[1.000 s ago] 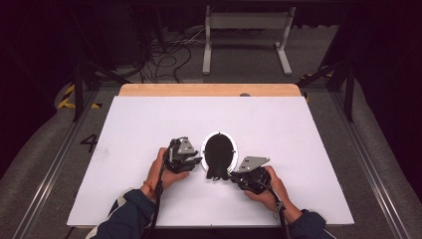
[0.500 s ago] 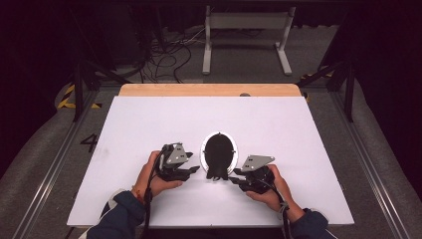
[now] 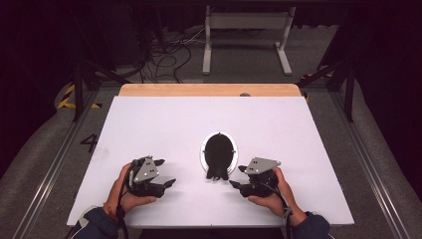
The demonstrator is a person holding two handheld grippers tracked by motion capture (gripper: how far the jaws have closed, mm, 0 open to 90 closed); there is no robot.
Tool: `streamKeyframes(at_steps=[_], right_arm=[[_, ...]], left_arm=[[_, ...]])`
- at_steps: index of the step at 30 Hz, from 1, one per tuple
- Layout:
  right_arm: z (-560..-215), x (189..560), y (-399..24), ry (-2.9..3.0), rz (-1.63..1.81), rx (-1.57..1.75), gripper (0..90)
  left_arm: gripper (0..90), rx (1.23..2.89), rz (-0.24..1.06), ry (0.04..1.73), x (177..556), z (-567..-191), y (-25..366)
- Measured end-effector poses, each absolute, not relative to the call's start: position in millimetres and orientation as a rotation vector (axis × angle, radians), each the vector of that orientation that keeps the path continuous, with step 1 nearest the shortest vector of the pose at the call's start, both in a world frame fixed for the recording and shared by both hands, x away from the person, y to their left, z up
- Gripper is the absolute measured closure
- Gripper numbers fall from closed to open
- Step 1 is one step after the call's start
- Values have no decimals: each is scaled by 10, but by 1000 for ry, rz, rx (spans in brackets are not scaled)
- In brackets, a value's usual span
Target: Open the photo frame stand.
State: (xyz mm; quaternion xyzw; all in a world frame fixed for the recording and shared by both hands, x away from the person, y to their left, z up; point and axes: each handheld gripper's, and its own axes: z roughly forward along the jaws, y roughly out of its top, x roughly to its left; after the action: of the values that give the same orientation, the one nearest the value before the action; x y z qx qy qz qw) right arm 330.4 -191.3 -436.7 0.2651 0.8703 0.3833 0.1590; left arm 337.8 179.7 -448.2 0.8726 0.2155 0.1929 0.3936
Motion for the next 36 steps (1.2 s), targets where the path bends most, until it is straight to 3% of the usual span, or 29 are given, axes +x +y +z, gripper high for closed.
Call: streamKeyframes(at_steps=[7,8,9,10,16,36], right_arm=[[-4397,3326,-1904,2513,1123,781,320],[-4401,3334,-1912,2514,1128,794,333],[-4413,3349,-1930,2537,1132,802,426],[-4421,3355,-1935,2549,1119,796,464],[-4461,3398,-1936,2589,1056,814,595],[-4485,3507,-1685,2690,977,726,696]], left_arm=[[154,2184,482,581,3282,-4529,1918],[146,2181,485,589,3267,-4528,1937],[132,2177,488,607,3232,-4535,1970],[126,2182,495,611,3215,-4538,1983],[117,2182,508,628,3138,-4527,2078],[120,2181,477,702,2947,-4605,2255]])
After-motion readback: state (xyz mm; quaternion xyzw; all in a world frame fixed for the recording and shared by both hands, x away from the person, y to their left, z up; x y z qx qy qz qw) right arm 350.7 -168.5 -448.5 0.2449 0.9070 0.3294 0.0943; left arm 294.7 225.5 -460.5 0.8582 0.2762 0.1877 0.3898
